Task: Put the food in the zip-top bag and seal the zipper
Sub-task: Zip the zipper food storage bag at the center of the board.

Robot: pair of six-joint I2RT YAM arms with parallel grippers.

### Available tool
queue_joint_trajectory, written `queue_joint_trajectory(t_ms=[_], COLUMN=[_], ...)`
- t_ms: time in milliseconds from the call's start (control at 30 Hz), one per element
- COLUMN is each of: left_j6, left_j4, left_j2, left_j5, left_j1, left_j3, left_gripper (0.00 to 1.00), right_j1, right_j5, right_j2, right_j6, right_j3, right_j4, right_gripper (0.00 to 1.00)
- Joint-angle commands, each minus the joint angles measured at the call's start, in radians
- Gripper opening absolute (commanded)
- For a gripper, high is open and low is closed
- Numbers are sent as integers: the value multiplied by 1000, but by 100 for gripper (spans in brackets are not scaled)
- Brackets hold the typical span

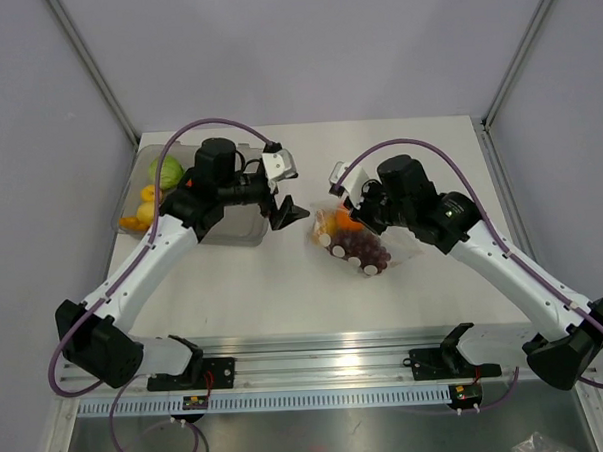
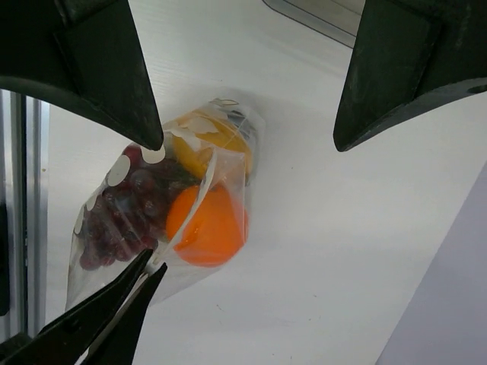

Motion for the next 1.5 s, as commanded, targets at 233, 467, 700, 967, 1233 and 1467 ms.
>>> queue_joint_trajectory(t_ms=[233,467,700,967,1233,1467], left_j6=[240,267,244,225,97,-85], left_j4=[-52,-34,-52,-51,175,277], left_j2=[26,46,92,113,23,12], left_j5=[-240,-231,-149,-132,-126,-131], left_j1=[-163,-233,-252,-253,-238,-167], left_j3=[58,53,58,68,-93,-156], left_gripper=[94,77,56,3,0,0], right_j1=[-6,-6,-6,-6,-14,-32], right_j5=[-74,-88,-99,-93,-94,-125], right_j2=[-18,-21,-14,-11,-50,-133], right_j6=[-38,-25,-21,-21,-18,17], right_j3=[80,69,64,60,-18,-138], right_j4=[27,32,41,52,98,144], right_gripper=[0,0,0,0,0,0])
